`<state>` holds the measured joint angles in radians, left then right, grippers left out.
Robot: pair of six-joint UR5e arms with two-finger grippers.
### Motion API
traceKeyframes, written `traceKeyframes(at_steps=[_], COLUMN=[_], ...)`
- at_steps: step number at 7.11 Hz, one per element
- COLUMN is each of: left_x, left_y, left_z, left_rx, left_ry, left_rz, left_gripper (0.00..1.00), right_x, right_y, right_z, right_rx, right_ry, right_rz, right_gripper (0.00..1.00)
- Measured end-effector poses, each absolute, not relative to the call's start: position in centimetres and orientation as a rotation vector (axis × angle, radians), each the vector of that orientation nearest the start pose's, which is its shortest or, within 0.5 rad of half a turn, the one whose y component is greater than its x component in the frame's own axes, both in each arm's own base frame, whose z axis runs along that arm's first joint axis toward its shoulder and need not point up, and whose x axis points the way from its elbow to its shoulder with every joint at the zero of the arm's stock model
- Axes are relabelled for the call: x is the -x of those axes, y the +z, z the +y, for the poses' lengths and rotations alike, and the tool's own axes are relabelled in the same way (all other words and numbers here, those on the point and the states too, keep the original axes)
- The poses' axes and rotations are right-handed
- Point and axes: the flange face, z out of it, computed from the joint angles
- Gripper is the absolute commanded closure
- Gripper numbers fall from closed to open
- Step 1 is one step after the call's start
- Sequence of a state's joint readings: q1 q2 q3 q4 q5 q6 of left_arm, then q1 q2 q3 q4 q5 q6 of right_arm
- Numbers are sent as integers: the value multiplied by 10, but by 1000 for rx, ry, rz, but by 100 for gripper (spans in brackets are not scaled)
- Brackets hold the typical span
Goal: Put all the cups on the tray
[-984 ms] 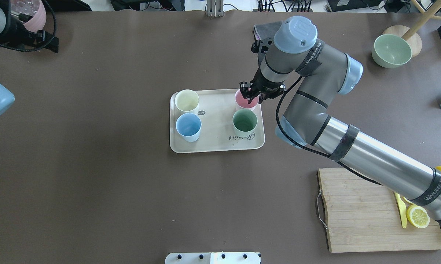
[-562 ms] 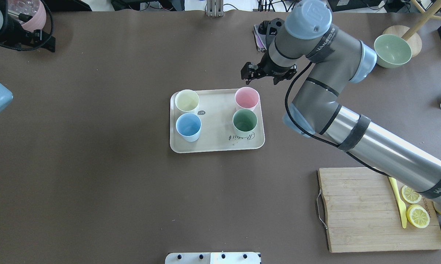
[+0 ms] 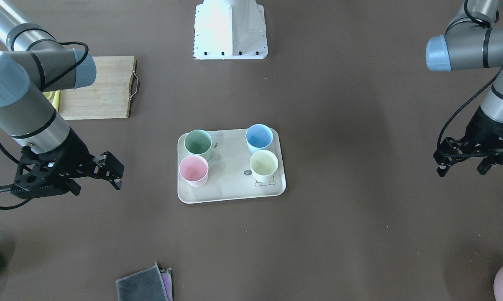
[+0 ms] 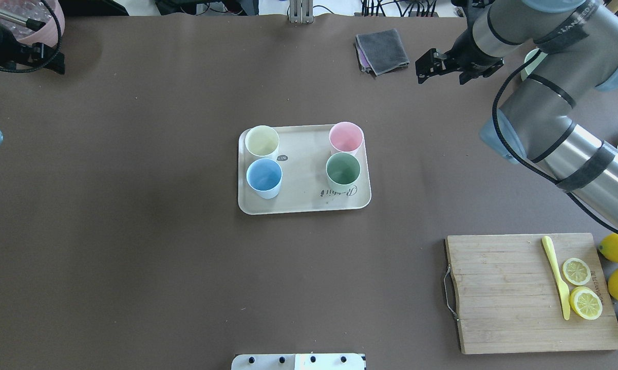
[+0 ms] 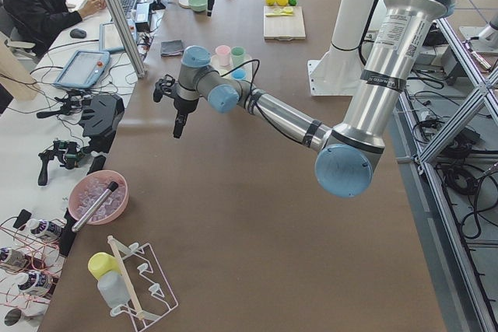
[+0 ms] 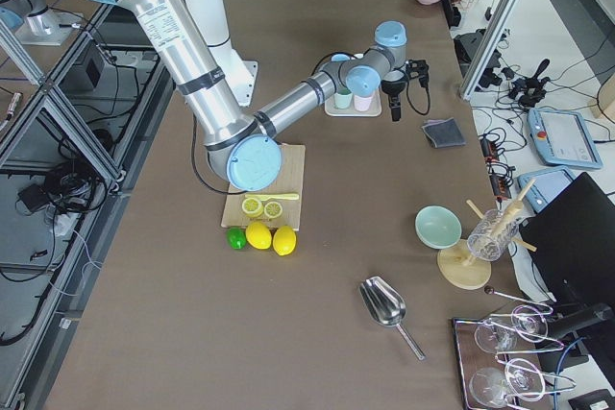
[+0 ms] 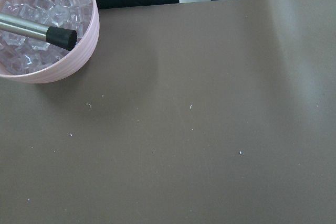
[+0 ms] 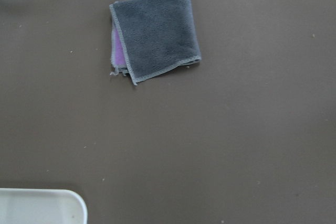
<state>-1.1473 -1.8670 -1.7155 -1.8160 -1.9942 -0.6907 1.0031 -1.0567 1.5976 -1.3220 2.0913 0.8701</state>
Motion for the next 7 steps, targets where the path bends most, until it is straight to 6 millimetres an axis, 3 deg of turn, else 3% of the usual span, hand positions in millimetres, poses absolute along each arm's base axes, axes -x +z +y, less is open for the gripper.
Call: traceKeyframes(at_steps=[1, 3, 5, 7], left_x=[-152, -89, -25, 39], left_y=[417, 453, 510, 571], left_z=[-593, -578, -547, -502], left_rx=[-351, -315, -298, -272], left_ry=[-84, -21, 43, 54], left_rz=[708, 753, 736, 728], left_gripper=[2, 2, 2, 2], right_x=[253, 158, 79, 29], right_y=[345, 402, 484, 550], right_z=[-624, -631, -595, -547], right_rx=[-252, -187, -121, -76], right_ry=[78, 29, 5, -9], right_rz=[-852, -801, -780, -788], right_gripper=[0, 0, 0, 0])
